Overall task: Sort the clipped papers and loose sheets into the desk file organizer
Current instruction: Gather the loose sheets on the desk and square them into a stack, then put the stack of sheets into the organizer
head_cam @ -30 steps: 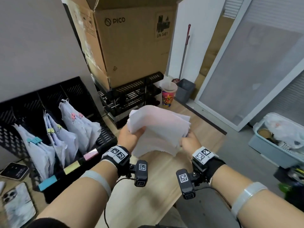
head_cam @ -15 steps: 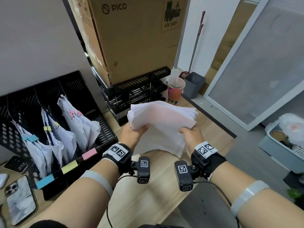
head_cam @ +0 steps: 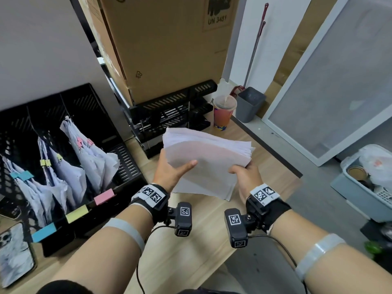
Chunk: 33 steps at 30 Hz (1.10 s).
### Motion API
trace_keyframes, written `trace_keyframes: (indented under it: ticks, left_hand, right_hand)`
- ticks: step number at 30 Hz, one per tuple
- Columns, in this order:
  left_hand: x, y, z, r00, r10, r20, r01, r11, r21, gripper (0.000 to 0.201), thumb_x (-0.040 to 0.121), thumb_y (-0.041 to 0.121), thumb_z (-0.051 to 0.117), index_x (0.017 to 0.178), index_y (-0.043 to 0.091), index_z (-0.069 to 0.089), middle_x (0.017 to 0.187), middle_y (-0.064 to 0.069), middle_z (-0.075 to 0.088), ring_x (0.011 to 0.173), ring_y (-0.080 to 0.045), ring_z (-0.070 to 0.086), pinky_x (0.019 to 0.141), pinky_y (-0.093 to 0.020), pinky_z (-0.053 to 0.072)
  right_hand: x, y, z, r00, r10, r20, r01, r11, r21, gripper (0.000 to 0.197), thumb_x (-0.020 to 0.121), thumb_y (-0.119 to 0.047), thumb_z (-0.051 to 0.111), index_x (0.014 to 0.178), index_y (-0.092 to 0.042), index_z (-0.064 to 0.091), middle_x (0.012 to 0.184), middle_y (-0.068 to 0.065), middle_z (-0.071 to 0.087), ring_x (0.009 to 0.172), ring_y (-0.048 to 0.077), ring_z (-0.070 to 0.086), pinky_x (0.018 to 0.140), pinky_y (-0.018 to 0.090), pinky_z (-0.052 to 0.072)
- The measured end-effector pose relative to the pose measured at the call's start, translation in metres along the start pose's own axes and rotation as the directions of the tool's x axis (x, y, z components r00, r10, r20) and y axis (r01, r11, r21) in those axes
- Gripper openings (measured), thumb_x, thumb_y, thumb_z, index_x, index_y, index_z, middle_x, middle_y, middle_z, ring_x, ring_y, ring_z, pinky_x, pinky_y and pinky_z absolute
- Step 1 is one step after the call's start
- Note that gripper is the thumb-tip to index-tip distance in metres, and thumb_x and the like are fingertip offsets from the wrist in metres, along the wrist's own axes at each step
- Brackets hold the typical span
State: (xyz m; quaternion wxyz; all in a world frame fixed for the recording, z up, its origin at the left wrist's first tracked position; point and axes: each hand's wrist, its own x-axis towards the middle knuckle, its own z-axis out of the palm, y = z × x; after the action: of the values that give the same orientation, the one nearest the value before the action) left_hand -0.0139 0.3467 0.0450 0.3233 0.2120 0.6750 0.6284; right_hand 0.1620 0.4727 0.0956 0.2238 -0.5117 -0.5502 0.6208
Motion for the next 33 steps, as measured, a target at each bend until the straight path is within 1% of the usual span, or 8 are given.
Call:
trace_keyframes:
  ticks: [5,12,16,19,23,26,29,33]
  left_hand:
    - [-0.005,0.012,0.008,0.998,0.011,-0.056,-0.018,0.993,-0.114,0.047,0.076,0.02,0.087,0.119,0.015,0.067,0.112,-0.004,0.075,0.106,-0.026,0.071,0.094,-0.044,0.057]
    - [-0.012,-0.009,0.003,0.997,-0.061,0.053,0.06,0.998,0.012,0.051,0.074,0.033,0.086,0.122,0.028,0.067,0.117,-0.002,0.074,0.111,-0.026,0.069,0.096,-0.051,0.055]
    - [-0.009,-0.009,-0.003,0.992,-0.123,0.02,0.122,0.992,0.021,0.041,0.069,0.045,0.081,0.104,0.023,0.076,0.113,-0.009,0.075,0.112,-0.034,0.067,0.1,-0.059,0.05]
    - [-0.007,0.004,-0.013,0.994,-0.112,0.017,0.111,0.994,0.019,0.039,0.072,0.041,0.081,0.103,0.018,0.076,0.113,-0.015,0.074,0.111,-0.037,0.067,0.1,-0.061,0.05]
    - [-0.005,0.026,-0.029,0.994,-0.11,-0.018,0.108,0.99,-0.089,0.043,0.076,0.019,0.076,0.112,-0.004,0.069,0.119,-0.029,0.067,0.103,-0.034,0.066,0.102,-0.061,0.048]
    - [-0.004,0.048,-0.043,0.995,-0.081,-0.06,0.075,0.993,-0.09,0.048,0.078,0.019,0.076,0.117,-0.006,0.066,0.121,-0.031,0.066,0.104,-0.033,0.066,0.104,-0.059,0.048]
    - [-0.001,0.071,-0.06,0.988,-0.037,-0.15,0.027,0.997,-0.071,0.054,0.073,0.029,0.081,0.115,-0.002,0.068,0.119,-0.027,0.068,0.105,-0.037,0.068,0.1,-0.06,0.05]
    - [0.002,0.092,-0.085,0.945,0.078,-0.318,-0.01,0.978,0.21,0.051,0.077,0.037,0.08,0.121,0.016,0.063,0.118,-0.006,0.072,0.111,-0.025,0.068,0.1,-0.05,0.053]
  right_hand:
    - [0.002,-0.002,-0.004,1.0,-0.005,0.011,0.004,0.998,0.059,0.02,0.072,0.0,0.058,0.088,-0.009,0.067,0.101,0.022,0.07,0.093,0.032,0.065,0.083,0.044,0.051]
    - [-0.005,0.018,-0.016,0.989,0.068,0.129,-0.058,0.995,-0.079,0.02,0.08,0.002,0.06,0.088,-0.016,0.066,0.095,0.015,0.068,0.086,0.028,0.061,0.06,0.033,0.048]
    - [0.005,0.019,-0.019,0.969,0.125,0.214,-0.024,0.905,-0.424,0.004,0.083,-0.018,0.067,0.084,-0.017,0.063,0.104,0.007,0.07,0.095,0.024,0.061,0.083,0.035,0.051]
    - [0.01,0.007,-0.018,0.917,0.152,0.37,0.123,0.772,-0.623,0.035,0.087,-0.034,0.067,0.118,-0.019,0.062,0.116,0.003,0.065,0.106,0.022,0.058,0.087,0.026,0.042]
    - [0.012,-0.008,-0.004,0.841,0.154,0.519,0.259,0.726,-0.637,0.044,0.085,-0.041,0.068,0.123,-0.02,0.059,0.114,-0.002,0.065,0.112,0.017,0.058,0.09,0.023,0.041]
    - [0.009,-0.025,0.019,0.815,0.138,0.563,0.31,0.717,-0.624,0.032,0.088,-0.044,0.063,0.103,-0.016,0.065,0.092,0.0,0.072,0.085,0.021,0.068,0.086,0.035,0.055]
    - [0.002,-0.056,0.04,0.767,0.036,0.641,0.449,0.683,-0.576,0.033,0.098,-0.026,0.051,0.069,-0.011,0.053,0.05,0.003,0.059,0.051,0.024,0.066,0.044,0.024,0.05]
    - [0.007,-0.084,0.059,0.685,-0.009,0.728,0.513,0.716,-0.474,0.035,0.099,-0.027,0.048,0.105,0.007,0.055,0.082,0.035,0.064,0.045,0.023,0.067,0.062,0.045,0.06]
